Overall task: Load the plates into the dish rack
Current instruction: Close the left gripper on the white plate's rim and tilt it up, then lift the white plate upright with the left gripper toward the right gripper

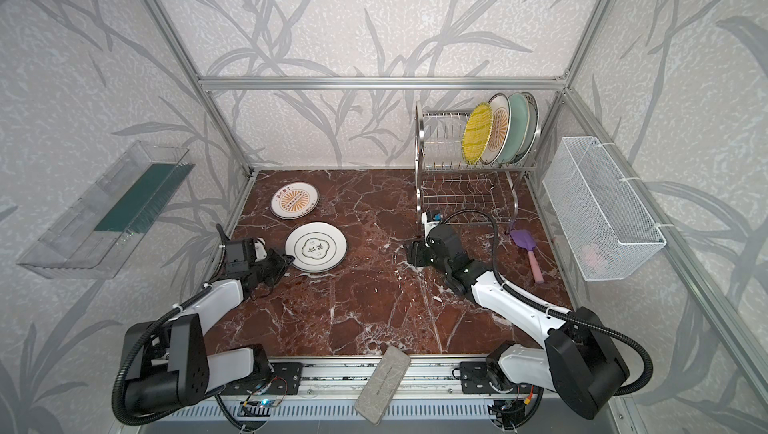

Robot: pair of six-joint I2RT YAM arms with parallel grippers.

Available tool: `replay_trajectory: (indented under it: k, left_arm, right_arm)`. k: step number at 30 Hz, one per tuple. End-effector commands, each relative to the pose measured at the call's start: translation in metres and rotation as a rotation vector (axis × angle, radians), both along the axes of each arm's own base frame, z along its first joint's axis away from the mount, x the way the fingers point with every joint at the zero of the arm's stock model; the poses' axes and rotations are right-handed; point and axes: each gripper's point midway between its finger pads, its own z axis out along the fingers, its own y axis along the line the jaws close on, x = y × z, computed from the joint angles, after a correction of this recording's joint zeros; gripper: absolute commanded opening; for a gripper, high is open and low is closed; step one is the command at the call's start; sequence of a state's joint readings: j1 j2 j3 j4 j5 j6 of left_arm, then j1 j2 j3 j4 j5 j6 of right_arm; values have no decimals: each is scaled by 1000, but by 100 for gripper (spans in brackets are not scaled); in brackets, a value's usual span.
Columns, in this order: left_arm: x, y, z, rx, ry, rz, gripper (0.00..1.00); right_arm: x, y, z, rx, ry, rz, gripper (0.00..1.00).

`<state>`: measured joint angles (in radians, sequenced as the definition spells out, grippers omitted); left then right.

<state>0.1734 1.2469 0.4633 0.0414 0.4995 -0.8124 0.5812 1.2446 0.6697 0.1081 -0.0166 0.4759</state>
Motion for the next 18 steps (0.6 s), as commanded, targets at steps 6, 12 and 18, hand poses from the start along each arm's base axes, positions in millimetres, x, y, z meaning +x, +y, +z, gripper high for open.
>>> replay_trajectory:
  k: [6,12,18]
  left_arm:
    - [24,-23,42,-31,-162,-106,0]
    - [29,-43,48,-61,-196,-179,0]
    - [32,-68,57,-98,-233,-279,0]
  right_arm:
    - [1,1,6,37,-12,-3,66]
    - [2,5,1,58,12,6,66]
    - [5,11,-5,131,54,23,66]
